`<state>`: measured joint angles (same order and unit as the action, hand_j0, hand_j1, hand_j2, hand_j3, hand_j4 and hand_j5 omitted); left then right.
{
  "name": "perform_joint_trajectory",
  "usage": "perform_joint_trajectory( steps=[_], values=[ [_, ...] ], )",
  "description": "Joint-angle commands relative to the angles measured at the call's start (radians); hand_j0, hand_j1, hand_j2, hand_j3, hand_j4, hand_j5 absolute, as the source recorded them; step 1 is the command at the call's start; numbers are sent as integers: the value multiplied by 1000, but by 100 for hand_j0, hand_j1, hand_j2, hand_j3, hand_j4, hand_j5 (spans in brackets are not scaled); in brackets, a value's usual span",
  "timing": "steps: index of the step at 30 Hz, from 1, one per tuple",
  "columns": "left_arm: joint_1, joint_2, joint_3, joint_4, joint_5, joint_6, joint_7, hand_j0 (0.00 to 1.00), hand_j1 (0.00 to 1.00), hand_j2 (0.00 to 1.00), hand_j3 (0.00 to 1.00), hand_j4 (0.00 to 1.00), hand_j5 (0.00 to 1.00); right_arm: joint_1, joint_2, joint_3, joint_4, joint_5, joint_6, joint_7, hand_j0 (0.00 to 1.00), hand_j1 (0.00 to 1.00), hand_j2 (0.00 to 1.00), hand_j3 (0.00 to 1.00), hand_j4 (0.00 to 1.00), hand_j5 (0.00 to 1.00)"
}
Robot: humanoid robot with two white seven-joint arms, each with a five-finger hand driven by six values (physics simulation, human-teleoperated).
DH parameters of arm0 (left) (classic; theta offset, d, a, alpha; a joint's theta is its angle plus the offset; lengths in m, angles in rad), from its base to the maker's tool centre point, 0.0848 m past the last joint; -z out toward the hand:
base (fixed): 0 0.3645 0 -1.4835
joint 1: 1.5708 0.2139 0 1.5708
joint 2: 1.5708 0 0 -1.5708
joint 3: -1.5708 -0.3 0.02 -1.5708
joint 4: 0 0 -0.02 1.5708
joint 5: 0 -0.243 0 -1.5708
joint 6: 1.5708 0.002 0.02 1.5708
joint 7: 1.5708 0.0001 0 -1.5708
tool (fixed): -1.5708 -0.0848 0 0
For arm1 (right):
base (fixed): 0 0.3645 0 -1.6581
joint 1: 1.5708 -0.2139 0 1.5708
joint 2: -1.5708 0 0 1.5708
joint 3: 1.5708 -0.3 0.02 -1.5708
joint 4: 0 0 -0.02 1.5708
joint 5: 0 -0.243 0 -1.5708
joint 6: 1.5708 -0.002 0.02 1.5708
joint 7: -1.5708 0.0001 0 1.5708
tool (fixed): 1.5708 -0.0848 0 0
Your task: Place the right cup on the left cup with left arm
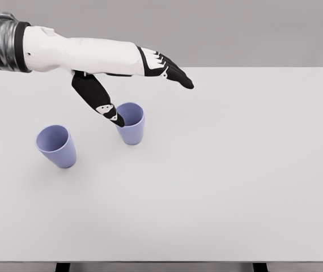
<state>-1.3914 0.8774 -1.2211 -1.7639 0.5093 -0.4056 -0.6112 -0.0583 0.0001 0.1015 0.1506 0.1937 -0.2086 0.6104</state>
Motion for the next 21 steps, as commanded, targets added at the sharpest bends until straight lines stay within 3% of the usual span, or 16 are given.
perform_joint_trajectory(
  steps=[1,10,12,14,17,21],
  values=[
    [0,2,0,0,6,2,0,100,100,100,100,100,100,0,0,-5,3,-3,2,0,100,100,100,100,100,100],
    [-3,55,-38,4,-12,2,0,100,100,100,100,100,100,18,0,0,3,0,0,0,100,100,100,100,100,100],
    [-3,57,-63,7,-103,2,0,100,100,100,100,100,100,18,0,0,3,0,0,0,100,100,100,100,100,100],
    [0,55,-63,14,-112,2,0,100,100,100,100,100,100,18,0,0,3,0,0,0,100,100,100,100,100,100],
    [9,32,-66,98,-153,25,0,100,100,100,100,100,100,18,0,0,3,0,0,0,100,100,100,100,100,100],
    [41,15,-64,173,-147,30,0,100,100,100,100,100,100,18,0,0,3,0,0,0,100,100,100,100,100,100]
  ],
)
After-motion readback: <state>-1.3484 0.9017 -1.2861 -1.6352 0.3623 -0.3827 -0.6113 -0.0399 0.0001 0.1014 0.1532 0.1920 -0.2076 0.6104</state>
